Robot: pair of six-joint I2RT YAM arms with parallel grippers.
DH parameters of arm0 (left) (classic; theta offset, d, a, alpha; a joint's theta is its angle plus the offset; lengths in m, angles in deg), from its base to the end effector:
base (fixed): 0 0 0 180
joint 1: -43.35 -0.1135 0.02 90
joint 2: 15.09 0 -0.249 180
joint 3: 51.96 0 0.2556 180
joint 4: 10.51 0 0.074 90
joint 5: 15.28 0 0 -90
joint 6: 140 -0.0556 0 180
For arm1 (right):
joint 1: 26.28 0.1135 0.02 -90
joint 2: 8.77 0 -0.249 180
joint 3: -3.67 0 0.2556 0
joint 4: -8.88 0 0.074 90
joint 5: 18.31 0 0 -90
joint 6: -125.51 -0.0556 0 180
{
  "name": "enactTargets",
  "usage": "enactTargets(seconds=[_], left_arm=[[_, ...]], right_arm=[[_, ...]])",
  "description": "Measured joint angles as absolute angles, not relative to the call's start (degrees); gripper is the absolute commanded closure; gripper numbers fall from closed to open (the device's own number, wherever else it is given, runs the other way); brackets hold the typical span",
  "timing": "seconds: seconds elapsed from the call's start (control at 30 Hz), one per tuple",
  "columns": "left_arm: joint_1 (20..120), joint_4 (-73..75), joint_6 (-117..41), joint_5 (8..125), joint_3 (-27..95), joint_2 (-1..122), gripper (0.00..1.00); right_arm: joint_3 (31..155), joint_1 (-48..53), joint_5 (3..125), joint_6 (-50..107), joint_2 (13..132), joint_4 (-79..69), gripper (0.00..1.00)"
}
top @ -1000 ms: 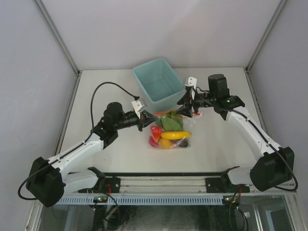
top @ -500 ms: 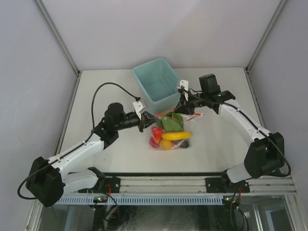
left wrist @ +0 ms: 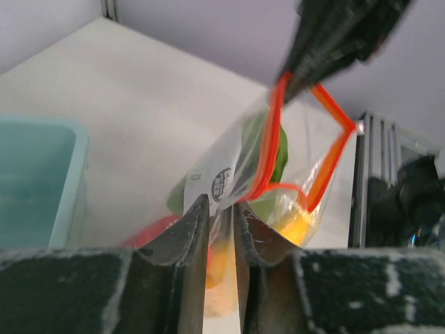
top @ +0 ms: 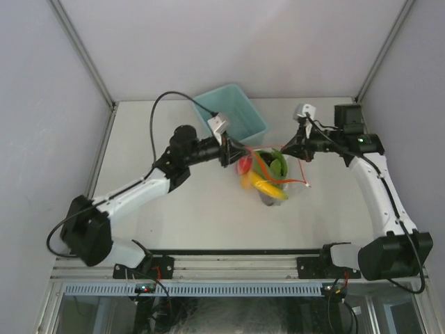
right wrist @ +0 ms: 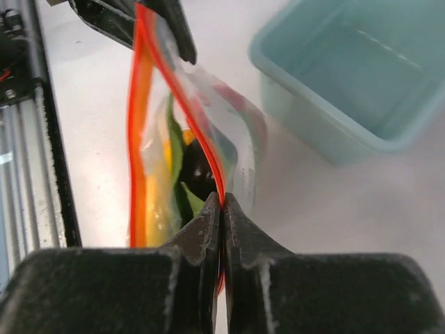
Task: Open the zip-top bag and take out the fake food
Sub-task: Open the zipper of the food storage bag at the center of the board.
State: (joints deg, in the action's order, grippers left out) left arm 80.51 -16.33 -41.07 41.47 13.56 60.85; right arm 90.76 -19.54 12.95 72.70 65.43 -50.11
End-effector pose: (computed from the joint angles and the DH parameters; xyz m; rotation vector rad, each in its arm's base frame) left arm 0.2454 -0.2242 0.2991 0.8645 1.5268 -1.0758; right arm 0.2652 0.0792 0.3360 -1.1765 1.6963 0.8802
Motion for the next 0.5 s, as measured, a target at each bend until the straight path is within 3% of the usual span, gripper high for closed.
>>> enactTargets(seconds=[0.23, 0.37, 0.5], left_arm=[[84.36, -18.78, -29.75, 47.37, 32.51, 78.32, 0.52], [84.25, -18.08, -25.29, 53.86, 32.66, 78.69, 0.48], [81.17, -17.99, -20.35, 58.14, 25.67, 73.75, 0.45]], right_arm=[[91.04, -30.55, 17.95, 69.79, 57.36, -52.86, 1.00], [88.55, -31.28, 22.30, 64.92, 52.88, -50.11, 1.00], [76.66, -28.52, 25.54, 56.66, 50.04, -42.66, 1.00]])
